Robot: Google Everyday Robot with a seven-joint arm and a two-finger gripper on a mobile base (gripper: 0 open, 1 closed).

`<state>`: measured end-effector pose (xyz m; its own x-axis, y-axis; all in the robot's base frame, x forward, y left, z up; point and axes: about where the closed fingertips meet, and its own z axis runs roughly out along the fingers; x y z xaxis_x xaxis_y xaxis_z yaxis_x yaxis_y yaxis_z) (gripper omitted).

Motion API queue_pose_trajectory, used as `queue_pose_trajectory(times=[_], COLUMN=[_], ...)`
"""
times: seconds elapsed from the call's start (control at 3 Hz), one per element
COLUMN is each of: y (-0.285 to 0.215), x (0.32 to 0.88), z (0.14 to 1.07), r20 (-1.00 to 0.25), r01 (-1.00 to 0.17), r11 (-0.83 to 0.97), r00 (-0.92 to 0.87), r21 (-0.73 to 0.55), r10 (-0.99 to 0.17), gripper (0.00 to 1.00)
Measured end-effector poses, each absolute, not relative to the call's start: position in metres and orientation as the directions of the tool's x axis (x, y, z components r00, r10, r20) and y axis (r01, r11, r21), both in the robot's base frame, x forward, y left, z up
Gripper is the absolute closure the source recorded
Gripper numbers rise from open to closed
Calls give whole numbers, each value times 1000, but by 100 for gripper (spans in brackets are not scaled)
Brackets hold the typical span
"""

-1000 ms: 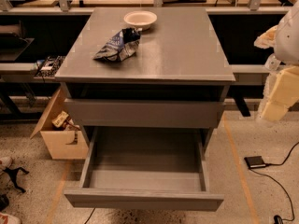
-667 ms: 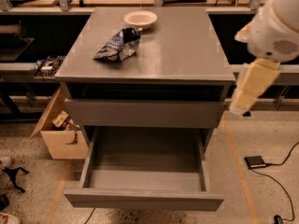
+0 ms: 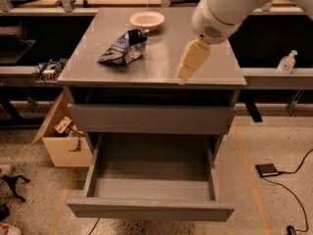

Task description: Place blue chip bag into middle drawer

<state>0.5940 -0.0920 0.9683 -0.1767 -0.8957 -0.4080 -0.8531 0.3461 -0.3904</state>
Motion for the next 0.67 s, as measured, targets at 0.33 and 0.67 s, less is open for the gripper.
queue_pose_trajectory(times=[0.33,0.67], y=[-42,-27], x=[640,648], z=[969,971], r20=[-455,-465], r01=[-847,-850], r11=[340,330], r00=[-134,-116], r21=[-408,-411], r10=[-881,-878], gripper=[0,0])
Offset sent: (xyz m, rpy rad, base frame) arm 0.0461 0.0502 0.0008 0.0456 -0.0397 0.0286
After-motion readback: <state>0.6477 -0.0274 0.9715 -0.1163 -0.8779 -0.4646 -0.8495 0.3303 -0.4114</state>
